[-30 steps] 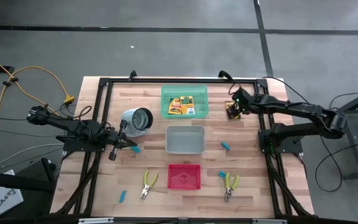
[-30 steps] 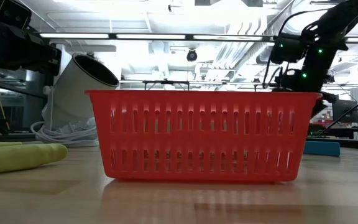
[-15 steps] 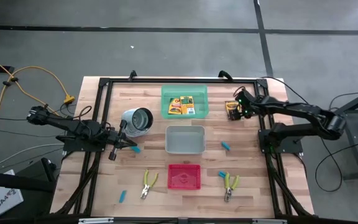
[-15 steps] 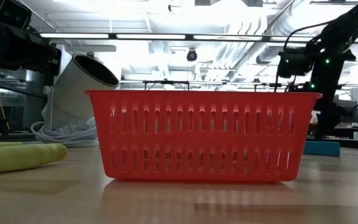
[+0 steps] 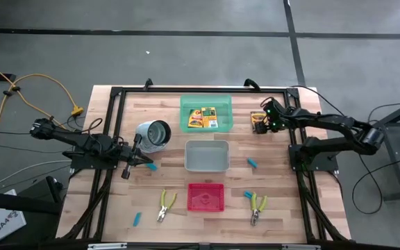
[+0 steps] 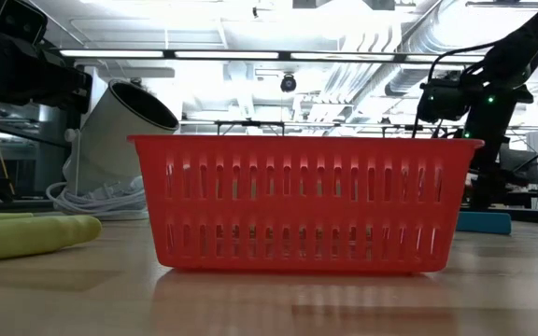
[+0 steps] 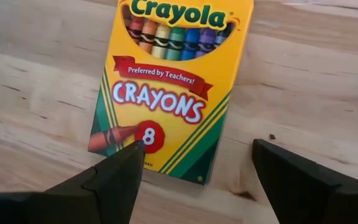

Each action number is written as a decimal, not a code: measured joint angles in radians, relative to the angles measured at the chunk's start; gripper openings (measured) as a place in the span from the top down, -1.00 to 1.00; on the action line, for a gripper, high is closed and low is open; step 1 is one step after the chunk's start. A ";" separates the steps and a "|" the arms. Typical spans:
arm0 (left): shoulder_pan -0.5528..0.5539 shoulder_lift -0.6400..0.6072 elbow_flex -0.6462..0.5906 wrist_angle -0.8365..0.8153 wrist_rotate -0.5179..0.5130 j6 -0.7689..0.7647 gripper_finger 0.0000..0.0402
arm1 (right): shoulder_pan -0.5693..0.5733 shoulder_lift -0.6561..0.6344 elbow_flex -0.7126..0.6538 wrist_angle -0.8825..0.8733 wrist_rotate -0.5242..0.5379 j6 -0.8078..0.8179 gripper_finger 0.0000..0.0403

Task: Pick & Place School Supplies
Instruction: Put the yellow crayon box into the green bin

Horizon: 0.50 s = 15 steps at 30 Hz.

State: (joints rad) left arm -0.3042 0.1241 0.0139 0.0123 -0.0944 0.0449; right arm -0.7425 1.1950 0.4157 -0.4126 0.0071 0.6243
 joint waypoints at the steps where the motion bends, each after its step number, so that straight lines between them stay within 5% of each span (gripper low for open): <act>1: 0.000 0.000 0.000 0.000 0.000 0.000 1.00 | 0.000 0.000 0.000 0.000 -0.001 0.000 -0.44; 15: 0.000 0.000 0.000 0.000 0.000 0.000 1.00 | 0.001 0.004 -0.004 0.112 -0.125 0.000 -0.44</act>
State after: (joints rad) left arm -0.3046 0.1242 0.0139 0.0120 -0.0944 0.0451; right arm -0.7414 1.1988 0.4118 -0.3004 -0.1179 0.6239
